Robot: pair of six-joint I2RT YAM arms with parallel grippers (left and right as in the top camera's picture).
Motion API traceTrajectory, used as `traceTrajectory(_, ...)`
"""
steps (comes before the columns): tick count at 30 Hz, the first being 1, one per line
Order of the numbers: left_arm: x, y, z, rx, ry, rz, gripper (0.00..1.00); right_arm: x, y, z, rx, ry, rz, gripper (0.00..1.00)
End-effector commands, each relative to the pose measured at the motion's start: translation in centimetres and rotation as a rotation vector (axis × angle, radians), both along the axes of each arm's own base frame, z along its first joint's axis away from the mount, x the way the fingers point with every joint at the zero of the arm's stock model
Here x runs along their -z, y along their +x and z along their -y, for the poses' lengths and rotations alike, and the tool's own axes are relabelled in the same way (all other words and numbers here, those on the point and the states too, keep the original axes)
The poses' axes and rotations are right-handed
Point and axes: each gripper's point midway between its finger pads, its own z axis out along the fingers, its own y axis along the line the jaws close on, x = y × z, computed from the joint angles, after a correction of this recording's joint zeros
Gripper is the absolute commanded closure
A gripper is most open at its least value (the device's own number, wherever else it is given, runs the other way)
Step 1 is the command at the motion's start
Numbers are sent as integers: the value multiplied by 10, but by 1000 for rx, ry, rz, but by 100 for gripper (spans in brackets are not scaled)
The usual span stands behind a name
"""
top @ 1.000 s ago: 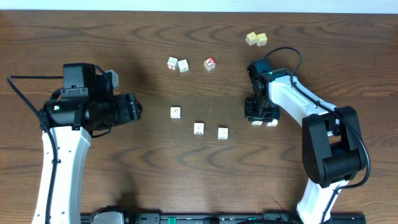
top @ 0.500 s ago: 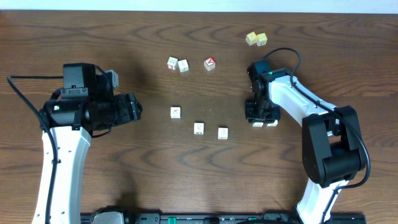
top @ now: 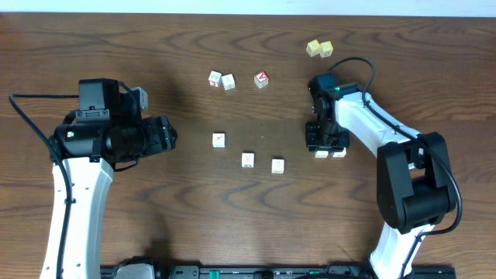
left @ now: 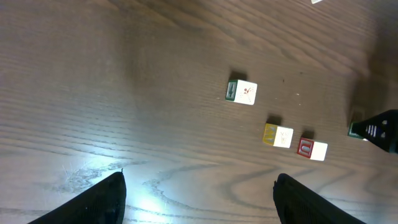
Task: Lift 5 blocks
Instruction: 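Grasp the snail-picture block with the right gripper, place it left of the fish block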
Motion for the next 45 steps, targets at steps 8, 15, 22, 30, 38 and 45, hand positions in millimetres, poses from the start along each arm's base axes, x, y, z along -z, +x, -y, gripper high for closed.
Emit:
traceTrajectory(8, -6, 4, -3, 0, 14, 18, 23, -79, 30, -33, -56, 152, 35, 51)
traceTrajectory(15, -6, 4, -3, 0, 14, 19, 24, -76, -2, -93, -148, 301, -43, 45)
traceTrajectory(22, -6, 4, -3, 0, 14, 18, 24, -29, -35, -105, -30, 80, -38, 40)
traceTrajectory(30, -6, 4, -3, 0, 14, 18, 23, -3, -52, -116, -1, 59, -25, 41)
traceTrajectory(38, -6, 4, -3, 0, 14, 18, 23, 10, -52, -113, 17, 51, -3, 58)
traceTrajectory(45, -6, 4, -3, 0, 14, 18, 24, 10, -42, -99, 9, -16, 45, 70)
